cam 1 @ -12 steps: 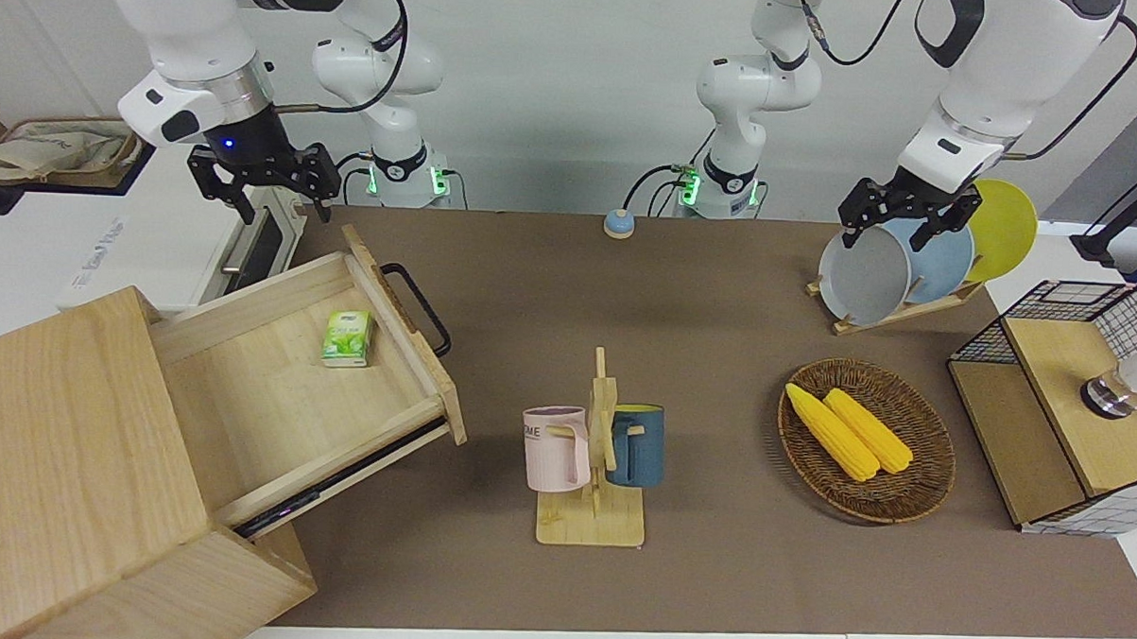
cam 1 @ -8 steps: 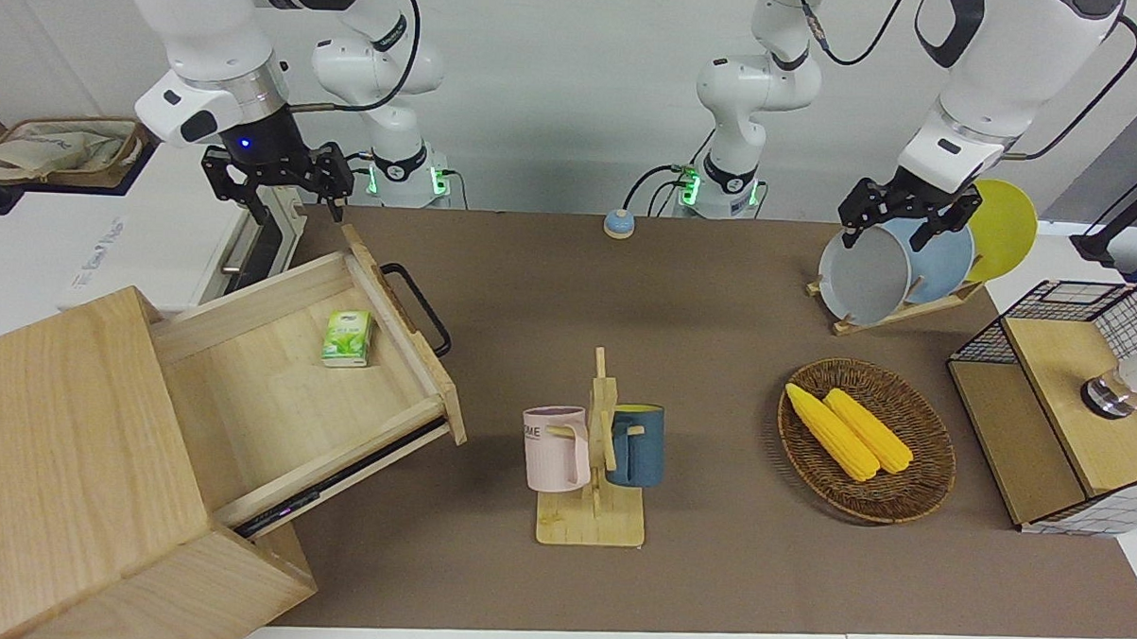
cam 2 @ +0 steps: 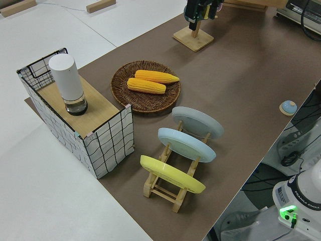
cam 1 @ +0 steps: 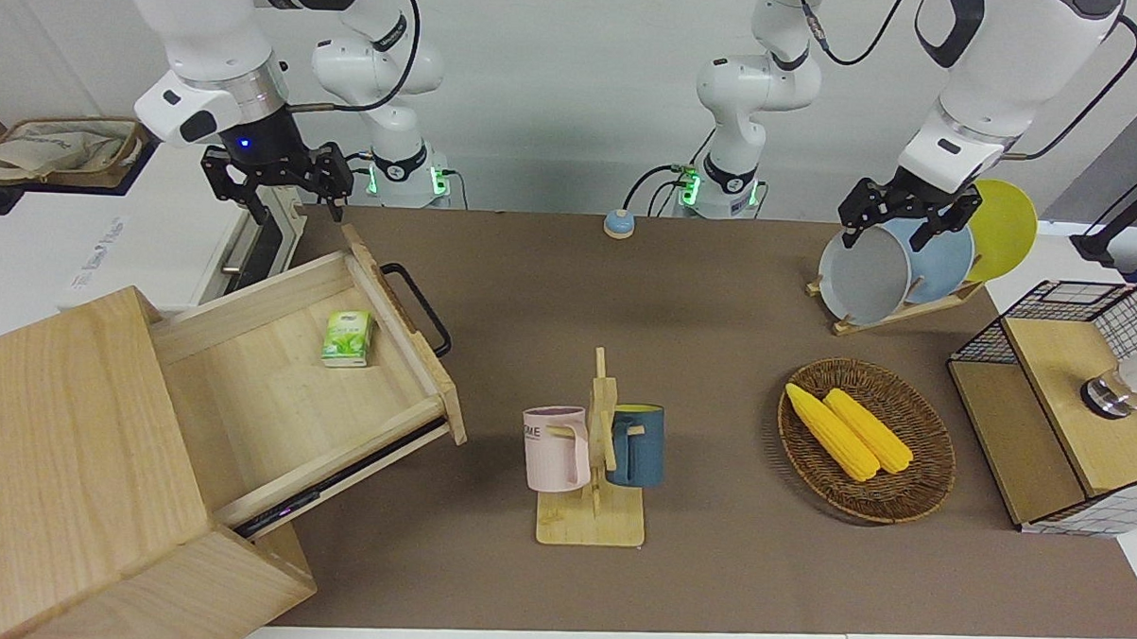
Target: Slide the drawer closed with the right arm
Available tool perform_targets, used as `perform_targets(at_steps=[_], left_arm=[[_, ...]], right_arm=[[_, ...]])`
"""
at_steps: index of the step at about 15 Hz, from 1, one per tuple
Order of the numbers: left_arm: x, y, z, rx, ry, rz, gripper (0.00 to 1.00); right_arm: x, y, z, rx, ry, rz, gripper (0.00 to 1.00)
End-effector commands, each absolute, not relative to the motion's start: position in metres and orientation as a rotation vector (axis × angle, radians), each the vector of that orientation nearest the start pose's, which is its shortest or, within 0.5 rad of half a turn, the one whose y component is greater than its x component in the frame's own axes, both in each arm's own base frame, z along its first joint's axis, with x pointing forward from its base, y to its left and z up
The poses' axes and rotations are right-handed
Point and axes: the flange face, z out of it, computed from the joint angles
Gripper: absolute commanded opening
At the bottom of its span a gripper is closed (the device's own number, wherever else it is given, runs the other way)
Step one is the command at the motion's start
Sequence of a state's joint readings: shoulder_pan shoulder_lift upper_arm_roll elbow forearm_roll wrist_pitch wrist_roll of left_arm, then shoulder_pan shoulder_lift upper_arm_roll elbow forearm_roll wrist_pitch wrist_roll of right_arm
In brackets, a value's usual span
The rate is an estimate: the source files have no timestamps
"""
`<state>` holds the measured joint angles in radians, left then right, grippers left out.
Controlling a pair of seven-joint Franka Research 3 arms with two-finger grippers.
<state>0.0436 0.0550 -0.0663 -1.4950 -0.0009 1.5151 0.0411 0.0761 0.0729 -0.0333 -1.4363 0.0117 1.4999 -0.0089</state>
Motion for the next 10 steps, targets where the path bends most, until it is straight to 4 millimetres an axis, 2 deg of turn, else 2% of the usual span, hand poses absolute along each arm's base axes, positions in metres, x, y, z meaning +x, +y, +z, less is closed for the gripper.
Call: perform_targets(at_steps=[1,8,9,10], left_arm=[[0.5629,-0.0135,0.6302,-3.126,0.092,0.060,0.99],[0.5629,-0.0135,0.6302,-3.126,0.092,0.060,0.99],[0.5629,-0.0135,0.6302,-3.126,0.092,0.060,0.99],[0.5629,-0.0135,0.6302,-3.126,0.092,0.060,0.99]], right_arm=[[0.5691,0.0223,0.6437,-3.177,-0.062,0.001,0.990],[0.5694,0.0183,0.6441,-3.212,-0.054,-0.003,0.971],[0.5694,0.0183,0.6448,-3.212,-0.059,-0.005,0.807],[0.5689,0.0172,0.6456,-3.206,-0.057,-0.007,0.573]])
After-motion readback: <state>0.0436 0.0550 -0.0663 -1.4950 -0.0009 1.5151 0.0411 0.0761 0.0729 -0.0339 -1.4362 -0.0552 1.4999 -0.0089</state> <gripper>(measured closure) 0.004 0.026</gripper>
